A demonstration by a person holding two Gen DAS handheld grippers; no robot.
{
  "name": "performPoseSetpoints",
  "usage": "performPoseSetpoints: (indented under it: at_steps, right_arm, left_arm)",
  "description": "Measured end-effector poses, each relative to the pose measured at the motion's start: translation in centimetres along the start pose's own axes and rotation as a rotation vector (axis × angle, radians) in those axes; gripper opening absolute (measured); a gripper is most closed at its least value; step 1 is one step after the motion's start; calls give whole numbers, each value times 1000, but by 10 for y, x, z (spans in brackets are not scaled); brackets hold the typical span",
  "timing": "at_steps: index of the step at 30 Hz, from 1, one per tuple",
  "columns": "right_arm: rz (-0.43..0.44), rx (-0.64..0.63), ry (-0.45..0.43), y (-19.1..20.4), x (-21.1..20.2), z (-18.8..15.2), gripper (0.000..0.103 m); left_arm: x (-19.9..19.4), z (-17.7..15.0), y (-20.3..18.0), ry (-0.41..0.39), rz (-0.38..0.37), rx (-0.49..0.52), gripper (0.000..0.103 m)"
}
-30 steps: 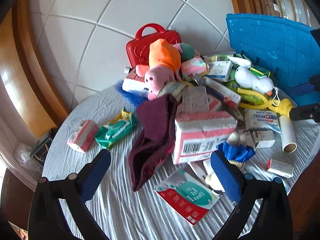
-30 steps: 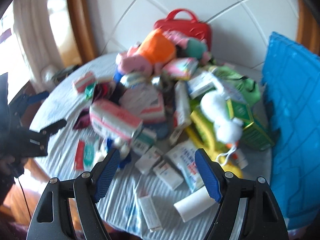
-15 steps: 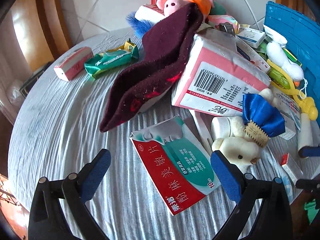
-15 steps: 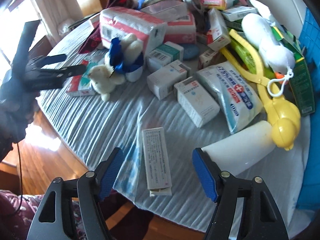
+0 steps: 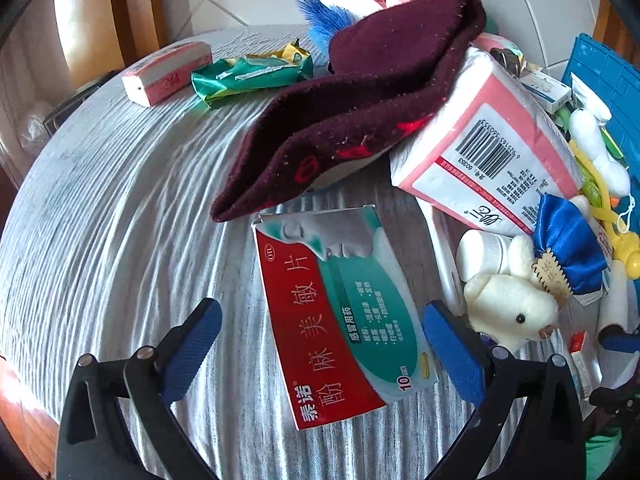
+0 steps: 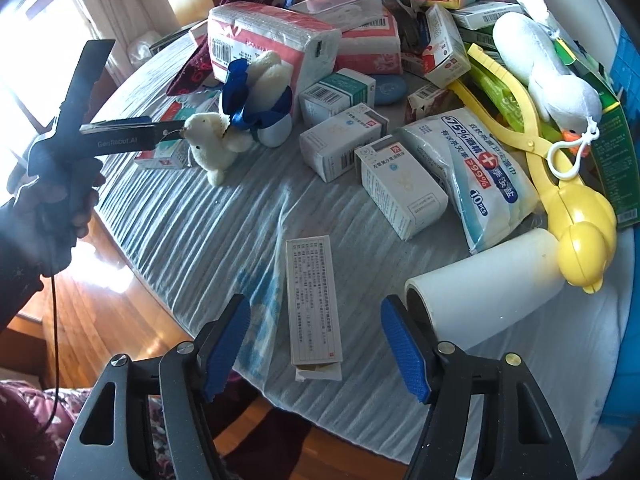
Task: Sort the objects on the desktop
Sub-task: 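Grasp the white Tylenol box with the left tool while the right tool grasps a white medicine box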
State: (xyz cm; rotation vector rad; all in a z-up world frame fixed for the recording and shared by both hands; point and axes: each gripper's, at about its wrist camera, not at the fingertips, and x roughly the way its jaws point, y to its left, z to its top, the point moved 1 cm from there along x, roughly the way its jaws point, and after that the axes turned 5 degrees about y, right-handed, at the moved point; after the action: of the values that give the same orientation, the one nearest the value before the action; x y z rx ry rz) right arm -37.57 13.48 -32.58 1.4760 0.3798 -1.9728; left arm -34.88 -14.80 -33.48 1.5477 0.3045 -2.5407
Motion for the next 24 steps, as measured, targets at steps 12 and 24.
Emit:
performPoseSetpoints:
  at_steps: [12,24]
  right_arm:
    - [-30,-27,58,5,15,-2,49]
    - [-125,9,58,4,12,-2,26]
  left_arm:
    - [17,3,-12,8,45,125,103]
    - [12,17,-9,44,-33,205,38]
